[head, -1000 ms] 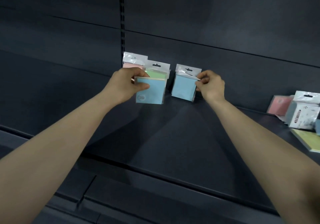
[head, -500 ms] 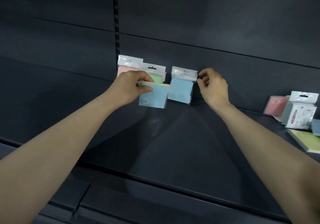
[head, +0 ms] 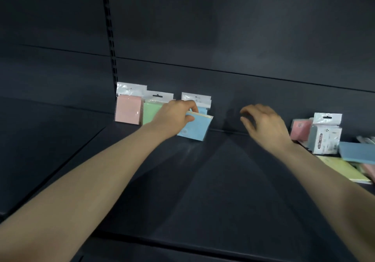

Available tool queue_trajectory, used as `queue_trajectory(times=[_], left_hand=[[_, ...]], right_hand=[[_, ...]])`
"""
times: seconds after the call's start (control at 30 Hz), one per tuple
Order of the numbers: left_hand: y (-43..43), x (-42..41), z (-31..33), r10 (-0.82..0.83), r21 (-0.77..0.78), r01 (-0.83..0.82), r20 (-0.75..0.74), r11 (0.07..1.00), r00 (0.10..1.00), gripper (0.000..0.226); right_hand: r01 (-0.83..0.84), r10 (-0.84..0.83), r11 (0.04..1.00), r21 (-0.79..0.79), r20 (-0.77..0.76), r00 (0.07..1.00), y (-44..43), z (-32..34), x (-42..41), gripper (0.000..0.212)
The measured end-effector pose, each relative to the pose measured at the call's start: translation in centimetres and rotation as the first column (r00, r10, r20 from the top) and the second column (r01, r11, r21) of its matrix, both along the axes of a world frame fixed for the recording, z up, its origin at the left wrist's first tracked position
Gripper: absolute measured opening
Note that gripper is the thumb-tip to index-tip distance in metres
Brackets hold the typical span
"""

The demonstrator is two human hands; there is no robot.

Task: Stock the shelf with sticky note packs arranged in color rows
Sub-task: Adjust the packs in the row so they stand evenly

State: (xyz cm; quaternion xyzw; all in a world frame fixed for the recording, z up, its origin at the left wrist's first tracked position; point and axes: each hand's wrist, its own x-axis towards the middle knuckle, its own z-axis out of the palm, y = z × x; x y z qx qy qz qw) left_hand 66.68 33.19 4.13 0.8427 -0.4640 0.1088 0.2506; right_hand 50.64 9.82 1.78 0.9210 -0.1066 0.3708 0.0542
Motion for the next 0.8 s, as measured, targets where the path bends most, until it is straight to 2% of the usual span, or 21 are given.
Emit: queue_trajectory(times=[0.13, 0.27, 0.33, 0.47, 0.63, 0.7, 0.8], left_hand=[[-1.8, 0.5, -0.7, 0.078, 0.009, -0.08, 0.152, 0.997, 0.985, 0.02], [-3.0, 0.5, -1.3, 0.154, 0.058, -0.192, 0.391, 0.98, 0.907, 0.026], [-3.3, 0.4, -1.5, 0.151, 0.065, -0.194, 0.412, 0.979, 0.899, 0.03], [-2.8, 0.2, -1.7, 0.124, 0.023, -0.141, 0.353, 0.99, 0.927, 0.028], [-1.8, 0.0, -1.6, 0.077, -0.012, -0.077, 0.313, 0.997, 0.947, 0.027], [-1.6, 0.0, -1.6, 0.067, -0.033, -0.06, 0.31, 0.998, 0.948, 0.027], [-1.4, -0.1, -1.7, 0.041, -0.054, -0.026, 0.298, 0.998, 0.954, 0.024]], right_hand=[[0.01, -0.01, 1.0, 0.005, 0.006, 1.0, -0.1, 0.1, -0.4, 0.015], [0.015, -0.015, 1.0, 0.012, 0.017, 1.0, -0.3, 0.1, -0.6, 0.016], [0.022, -0.022, 1.0, 0.011, 0.018, 1.0, -0.3, 0.2, -0.7, 0.016], [0.004, -0.006, 0.998, 0.057, 0.03, 1.0, 0.3, 0.9, -0.4, 0.012], [-0.058, 0.079, 0.926, 0.373, -0.041, 0.996, 2.5, 2.1, 2.2, 0.013], [-0.011, 0.111, 0.843, 0.537, -0.156, 0.982, 3.7, 2.7, 3.2, 0.018], [0.096, 0.174, 0.651, 0.753, -0.271, 0.947, 4.7, 2.5, 4.6, 0.027]])
